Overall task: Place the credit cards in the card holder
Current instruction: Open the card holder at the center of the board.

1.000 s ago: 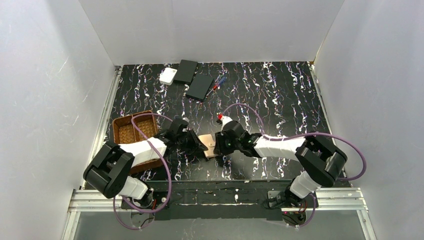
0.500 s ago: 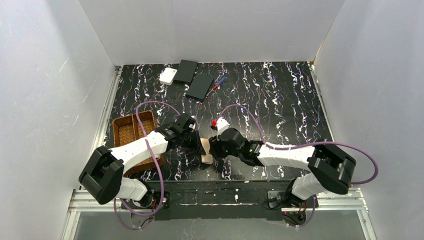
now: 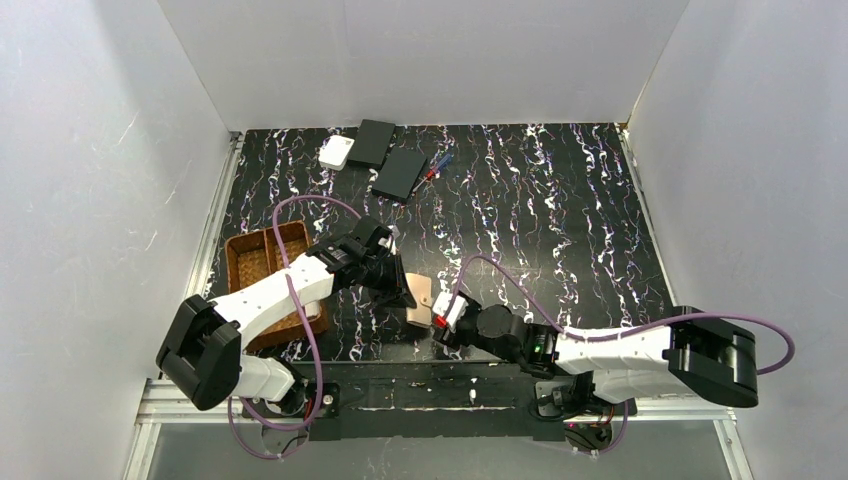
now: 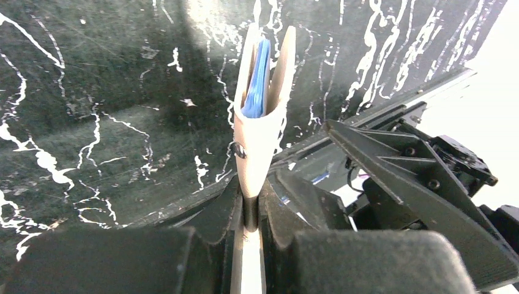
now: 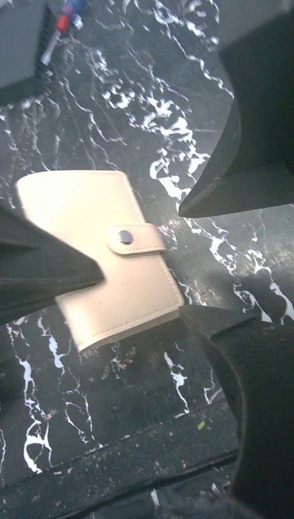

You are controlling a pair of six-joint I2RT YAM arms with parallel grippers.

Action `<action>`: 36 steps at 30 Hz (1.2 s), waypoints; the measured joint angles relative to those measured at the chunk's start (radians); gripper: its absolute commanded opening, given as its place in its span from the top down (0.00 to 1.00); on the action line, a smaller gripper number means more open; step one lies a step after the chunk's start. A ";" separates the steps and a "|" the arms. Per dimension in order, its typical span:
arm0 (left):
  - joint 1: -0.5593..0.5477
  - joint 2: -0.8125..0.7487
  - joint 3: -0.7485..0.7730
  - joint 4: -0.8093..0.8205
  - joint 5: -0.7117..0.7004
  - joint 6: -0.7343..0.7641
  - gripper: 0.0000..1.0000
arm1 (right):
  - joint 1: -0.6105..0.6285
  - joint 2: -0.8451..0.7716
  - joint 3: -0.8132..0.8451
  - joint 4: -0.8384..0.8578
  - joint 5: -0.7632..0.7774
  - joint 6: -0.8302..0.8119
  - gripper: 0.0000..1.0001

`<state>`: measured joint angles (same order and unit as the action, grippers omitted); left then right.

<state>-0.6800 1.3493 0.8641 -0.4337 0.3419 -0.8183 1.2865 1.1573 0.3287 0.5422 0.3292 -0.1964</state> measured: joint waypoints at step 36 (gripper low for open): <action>0.013 -0.018 0.000 -0.013 0.073 -0.025 1.00 | 0.050 0.241 0.056 0.267 0.175 -0.145 0.40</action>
<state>-0.6669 1.3312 0.8639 -0.4472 0.4149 -0.8434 1.3366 1.3987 0.3845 0.8089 0.5039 -0.3413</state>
